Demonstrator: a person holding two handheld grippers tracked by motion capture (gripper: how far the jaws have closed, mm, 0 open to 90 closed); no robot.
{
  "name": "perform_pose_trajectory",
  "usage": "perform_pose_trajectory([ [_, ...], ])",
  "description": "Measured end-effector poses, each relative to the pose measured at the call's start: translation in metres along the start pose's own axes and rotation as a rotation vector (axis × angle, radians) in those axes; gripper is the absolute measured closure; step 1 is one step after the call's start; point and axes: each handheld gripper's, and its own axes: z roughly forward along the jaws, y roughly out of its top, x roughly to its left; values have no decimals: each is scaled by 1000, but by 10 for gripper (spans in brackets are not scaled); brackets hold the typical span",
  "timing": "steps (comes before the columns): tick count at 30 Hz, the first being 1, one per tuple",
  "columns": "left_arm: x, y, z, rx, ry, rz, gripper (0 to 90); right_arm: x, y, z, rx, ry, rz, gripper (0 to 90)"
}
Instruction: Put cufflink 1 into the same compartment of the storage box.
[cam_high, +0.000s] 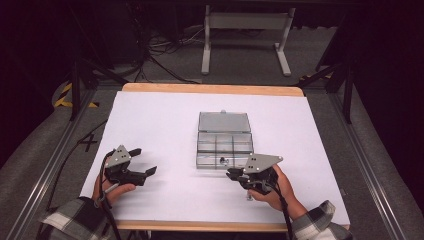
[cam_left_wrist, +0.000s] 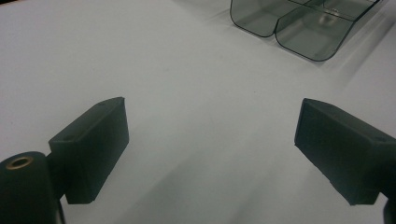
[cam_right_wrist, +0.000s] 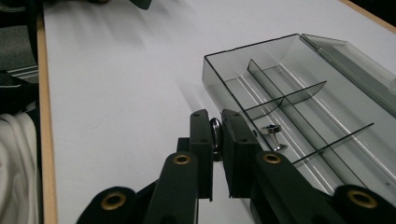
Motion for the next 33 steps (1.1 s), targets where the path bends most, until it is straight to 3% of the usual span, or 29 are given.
perform_pose_trajectory([
  [25,0,0,0,-2,-4,-1,105,-34,18,19,-44,-60,18,839],
  [33,0,0,0,2,-4,-2,105,-43,17,29,-21,-79,34,839],
])
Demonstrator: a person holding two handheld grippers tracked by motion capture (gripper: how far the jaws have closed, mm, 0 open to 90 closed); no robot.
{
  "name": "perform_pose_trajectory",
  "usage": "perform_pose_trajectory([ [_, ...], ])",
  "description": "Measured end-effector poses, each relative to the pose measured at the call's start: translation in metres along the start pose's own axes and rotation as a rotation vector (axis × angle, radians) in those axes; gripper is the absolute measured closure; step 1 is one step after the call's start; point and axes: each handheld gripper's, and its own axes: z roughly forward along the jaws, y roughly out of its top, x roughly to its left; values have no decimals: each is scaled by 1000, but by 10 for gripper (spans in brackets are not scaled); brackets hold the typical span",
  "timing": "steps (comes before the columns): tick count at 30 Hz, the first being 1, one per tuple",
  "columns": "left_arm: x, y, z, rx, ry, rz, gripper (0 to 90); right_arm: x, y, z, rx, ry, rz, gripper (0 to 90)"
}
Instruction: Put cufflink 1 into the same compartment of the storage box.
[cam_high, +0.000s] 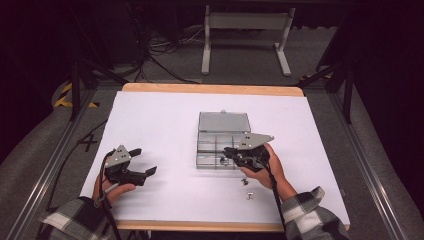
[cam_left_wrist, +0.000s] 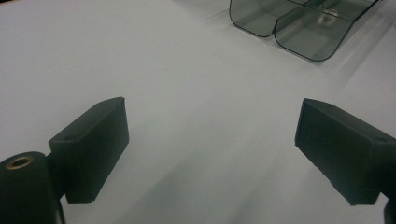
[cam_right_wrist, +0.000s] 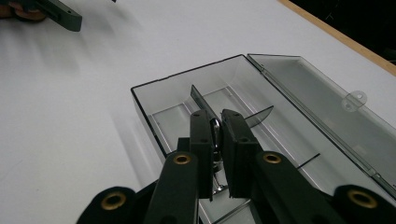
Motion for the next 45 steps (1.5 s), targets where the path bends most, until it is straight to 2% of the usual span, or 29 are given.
perform_pose_trajectory([
  [13,0,0,0,-1,-2,-3,106,-3,-1,15,33,-5,17,838],
  [26,0,0,0,0,1,-3,104,-11,-9,25,93,-17,77,839],
  [45,0,0,0,0,-1,3,103,-11,-13,34,149,-16,84,837],
])
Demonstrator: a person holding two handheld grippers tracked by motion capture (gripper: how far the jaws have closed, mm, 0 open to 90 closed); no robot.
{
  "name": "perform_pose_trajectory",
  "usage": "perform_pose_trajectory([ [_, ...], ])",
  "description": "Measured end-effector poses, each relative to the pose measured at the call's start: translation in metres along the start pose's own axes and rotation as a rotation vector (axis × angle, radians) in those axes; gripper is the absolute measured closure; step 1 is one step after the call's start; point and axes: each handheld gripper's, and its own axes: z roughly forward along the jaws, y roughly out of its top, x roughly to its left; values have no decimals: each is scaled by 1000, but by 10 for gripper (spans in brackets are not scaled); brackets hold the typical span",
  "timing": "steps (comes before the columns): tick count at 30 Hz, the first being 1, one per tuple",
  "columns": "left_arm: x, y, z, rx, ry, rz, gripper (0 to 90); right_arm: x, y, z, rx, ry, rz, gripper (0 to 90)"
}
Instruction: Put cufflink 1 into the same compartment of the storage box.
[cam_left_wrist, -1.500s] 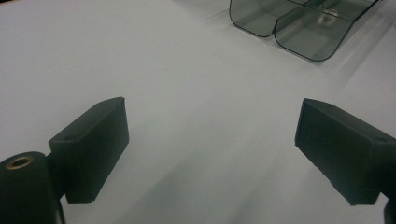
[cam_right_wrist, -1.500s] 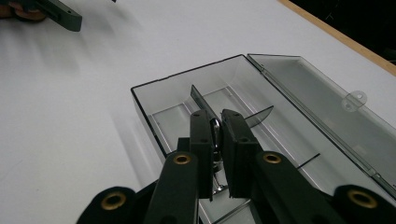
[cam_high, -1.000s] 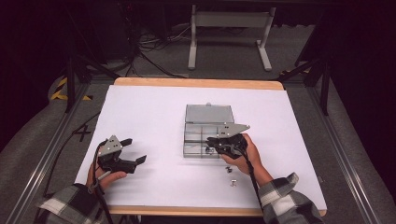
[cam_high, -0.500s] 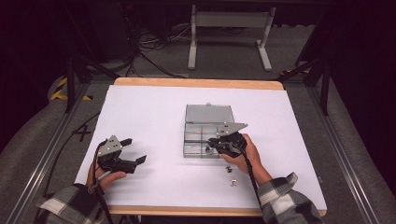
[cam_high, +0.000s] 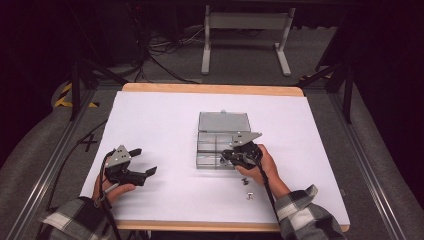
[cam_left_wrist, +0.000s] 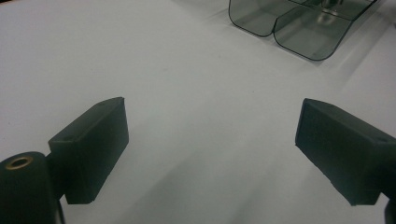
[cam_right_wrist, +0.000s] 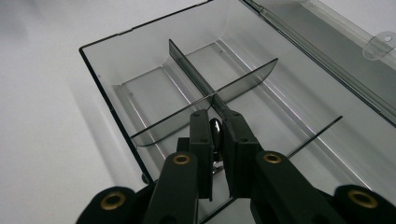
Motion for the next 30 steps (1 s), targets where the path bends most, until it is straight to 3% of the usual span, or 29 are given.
perform_pose_trajectory([
  [18,0,0,0,-2,-2,0,103,-1,-1,1,8,1,18,806],
  [30,0,0,0,-2,-3,0,103,-1,1,-7,-24,-11,18,776],
])
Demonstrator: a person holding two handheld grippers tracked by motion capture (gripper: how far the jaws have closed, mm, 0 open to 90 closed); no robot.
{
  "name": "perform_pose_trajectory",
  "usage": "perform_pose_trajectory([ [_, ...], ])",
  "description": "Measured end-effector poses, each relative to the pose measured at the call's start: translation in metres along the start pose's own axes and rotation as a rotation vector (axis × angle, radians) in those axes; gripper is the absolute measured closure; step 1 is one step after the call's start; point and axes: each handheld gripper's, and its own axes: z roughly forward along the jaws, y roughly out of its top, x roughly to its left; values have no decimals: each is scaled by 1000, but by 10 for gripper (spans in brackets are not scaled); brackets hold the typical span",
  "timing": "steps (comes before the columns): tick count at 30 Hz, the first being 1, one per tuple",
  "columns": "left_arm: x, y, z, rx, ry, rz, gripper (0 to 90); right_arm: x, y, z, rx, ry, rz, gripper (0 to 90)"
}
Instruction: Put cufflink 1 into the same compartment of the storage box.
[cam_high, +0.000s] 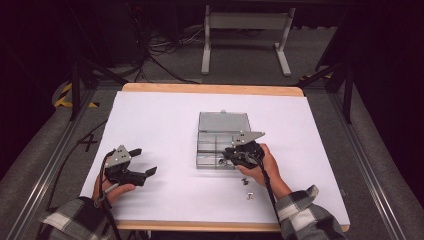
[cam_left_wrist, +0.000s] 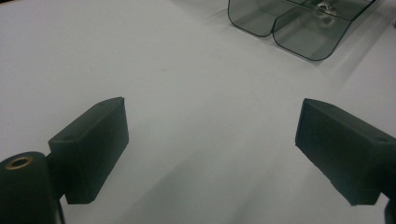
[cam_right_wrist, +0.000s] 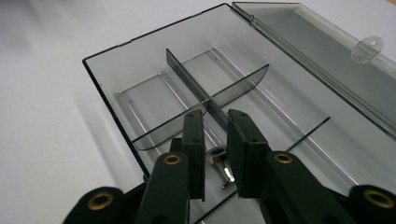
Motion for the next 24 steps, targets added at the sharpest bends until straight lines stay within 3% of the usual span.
perform_pose_trajectory([
  [6,0,0,0,3,-2,0,103,0,1,-5,-12,-4,-5,769],
  [24,0,0,1,9,-2,5,102,7,-2,-47,-71,-14,-41,706],
])
